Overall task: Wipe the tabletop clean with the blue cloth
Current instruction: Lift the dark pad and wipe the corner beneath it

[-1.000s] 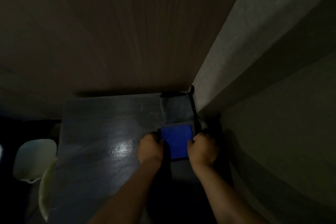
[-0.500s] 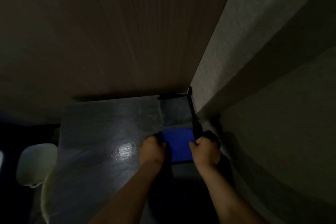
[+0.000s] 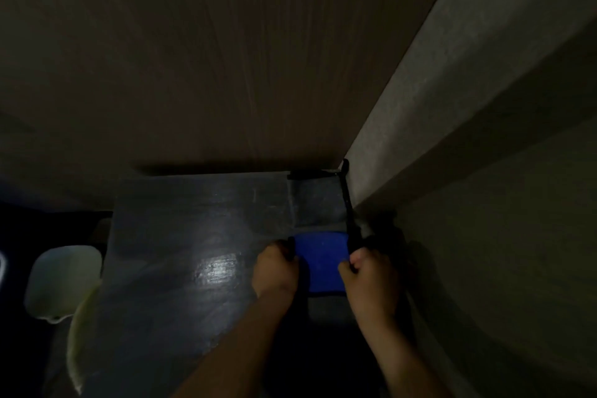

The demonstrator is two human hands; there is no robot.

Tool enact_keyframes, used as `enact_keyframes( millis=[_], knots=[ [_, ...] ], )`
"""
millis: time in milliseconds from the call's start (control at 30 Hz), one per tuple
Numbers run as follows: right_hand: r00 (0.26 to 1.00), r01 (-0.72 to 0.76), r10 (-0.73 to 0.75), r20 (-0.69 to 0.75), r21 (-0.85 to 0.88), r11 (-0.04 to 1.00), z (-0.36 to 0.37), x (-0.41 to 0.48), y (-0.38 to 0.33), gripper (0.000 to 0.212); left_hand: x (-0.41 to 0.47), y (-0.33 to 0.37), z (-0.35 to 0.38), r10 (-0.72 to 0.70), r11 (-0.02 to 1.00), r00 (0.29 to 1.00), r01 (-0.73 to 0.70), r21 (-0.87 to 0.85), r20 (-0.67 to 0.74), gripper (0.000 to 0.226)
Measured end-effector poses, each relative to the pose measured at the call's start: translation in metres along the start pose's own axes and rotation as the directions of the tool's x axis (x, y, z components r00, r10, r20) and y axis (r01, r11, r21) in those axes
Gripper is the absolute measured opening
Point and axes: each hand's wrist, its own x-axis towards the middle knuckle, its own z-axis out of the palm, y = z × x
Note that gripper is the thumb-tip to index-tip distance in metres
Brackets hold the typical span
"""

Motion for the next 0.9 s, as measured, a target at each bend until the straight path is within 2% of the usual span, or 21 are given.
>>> enact_keyframes(
  millis=[133,367,500,600,733,900],
  knots=[
    [0.997,0.040,-0.039,-0.059,0.018,0.999,-0.007,-0.011,-0.005,0.014,-0.006,0.005,-0.005,0.005,0.998,1.000,-0.005,-0.067,-0.007,0.020],
    [0.987,-0.050,0.085,-0.136,0.240,0.969,-0.023,-0.007,-0.023,0.010,-0.005,0.021,-0.028,0.006,0.946,0.999,-0.021,-0.323,-0.047,0.011],
    [0.977,0.011,0.038,-0.212,0.225,0.974,-0.025,0.005,-0.054,0.010,0.021,0.044,-0.043,0.027,0.896,0.997,0.008,-0.443,0.072,0.021],
    [0.981,-0.025,0.067,-0.184,0.219,0.975,-0.022,0.021,-0.074,0.011,0.038,0.062,-0.053,-0.042,0.881,0.992,0.093,-0.464,0.119,0.024],
    [0.986,-0.012,0.038,-0.162,0.161,0.987,-0.018,0.045,-0.086,0.012,0.049,0.076,-0.062,-0.127,0.807,0.965,0.235,-0.542,0.230,0.021],
    [0.982,-0.023,0.030,-0.187,0.038,0.999,-0.011,0.073,-0.091,0.017,0.061,0.076,-0.055,-0.148,0.835,0.967,0.235,-0.498,0.208,0.025]
  ],
)
